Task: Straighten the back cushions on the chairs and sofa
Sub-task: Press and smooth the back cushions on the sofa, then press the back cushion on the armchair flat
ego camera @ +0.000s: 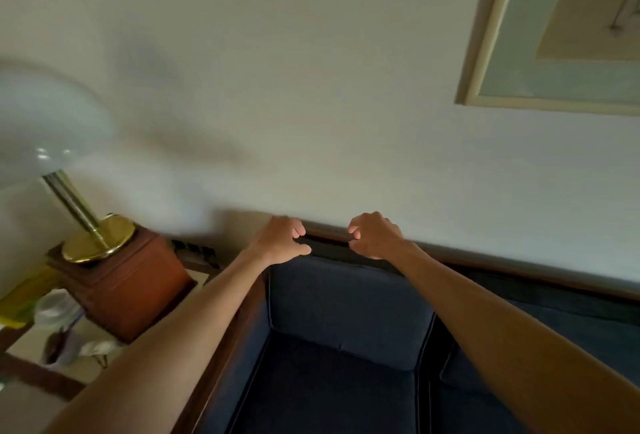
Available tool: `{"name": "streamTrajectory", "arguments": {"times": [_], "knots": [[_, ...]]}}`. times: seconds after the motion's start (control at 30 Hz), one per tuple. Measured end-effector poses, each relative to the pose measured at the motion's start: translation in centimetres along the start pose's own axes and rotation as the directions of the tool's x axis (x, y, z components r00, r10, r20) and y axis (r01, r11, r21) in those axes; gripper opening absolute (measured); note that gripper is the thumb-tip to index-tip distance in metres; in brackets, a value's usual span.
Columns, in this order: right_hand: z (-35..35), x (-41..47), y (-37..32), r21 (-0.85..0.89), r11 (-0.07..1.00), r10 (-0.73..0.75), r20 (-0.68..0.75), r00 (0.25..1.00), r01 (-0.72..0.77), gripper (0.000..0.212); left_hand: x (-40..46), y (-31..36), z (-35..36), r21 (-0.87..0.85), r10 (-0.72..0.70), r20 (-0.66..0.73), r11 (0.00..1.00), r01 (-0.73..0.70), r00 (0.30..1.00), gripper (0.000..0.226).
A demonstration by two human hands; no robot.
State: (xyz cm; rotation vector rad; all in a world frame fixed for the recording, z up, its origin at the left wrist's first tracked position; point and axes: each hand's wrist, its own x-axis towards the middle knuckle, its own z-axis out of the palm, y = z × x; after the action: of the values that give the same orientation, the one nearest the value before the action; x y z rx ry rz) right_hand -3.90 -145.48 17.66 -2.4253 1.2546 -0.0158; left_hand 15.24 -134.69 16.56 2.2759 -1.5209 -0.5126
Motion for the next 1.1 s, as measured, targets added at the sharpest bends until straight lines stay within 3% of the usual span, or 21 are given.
{"name": "streamTrajectory", "arguments": {"times": [0.33,0.63,0.73,0.8,0.87,0.93,1.1], "knots": [[1.6,-12.8,-21.0,0.01,0.914,-0.406,0.037,0.913,0.406,0.035,-26.2,-7.4,-13.0,0.019,-0.229,-0.265,0.97,0.243,0.937,0.041],[9.6,-27.1,-43.9,-0.006,0.638,-0.764,0.115,0.634,0.77,0.016,-52.3,-19.4,-20.6,-0.061,-0.539,-0.467,0.811,0.582,0.701,0.035],[13.4,-32.6,-50.9,0.007,0.56,-0.816,0.178,0.55,0.829,0.009,-61.8,-23.8,-21.5,-0.124,-0.616,-0.493,0.749,0.651,0.615,0.034],[16.8,-36.5,-55.4,0.05,0.514,-0.843,0.214,0.494,0.856,0.023,-68.3,-27.0,-21.5,-0.158,-0.666,-0.49,0.702,0.694,0.562,0.035],[20.2,-39.9,-59.1,0.062,0.465,-0.865,0.242,0.439,0.883,0.009,-74.0,-30.2,-21.1,-0.182,-0.704,-0.474,0.666,0.724,0.529,0.039],[23.9,-43.2,-62.7,0.101,0.446,-0.877,0.247,0.412,0.889,0.025,-79.9,-33.6,-20.7,-0.199,-0.739,-0.463,0.625,0.755,0.49,0.04],[32.8,-49.5,-69.6,0.19,0.465,-0.862,0.319,0.393,0.865,0.027,-91.8,-40.9,-19.2,-0.239,-0.813,-0.432,0.52,0.82,0.39,0.033]]}}
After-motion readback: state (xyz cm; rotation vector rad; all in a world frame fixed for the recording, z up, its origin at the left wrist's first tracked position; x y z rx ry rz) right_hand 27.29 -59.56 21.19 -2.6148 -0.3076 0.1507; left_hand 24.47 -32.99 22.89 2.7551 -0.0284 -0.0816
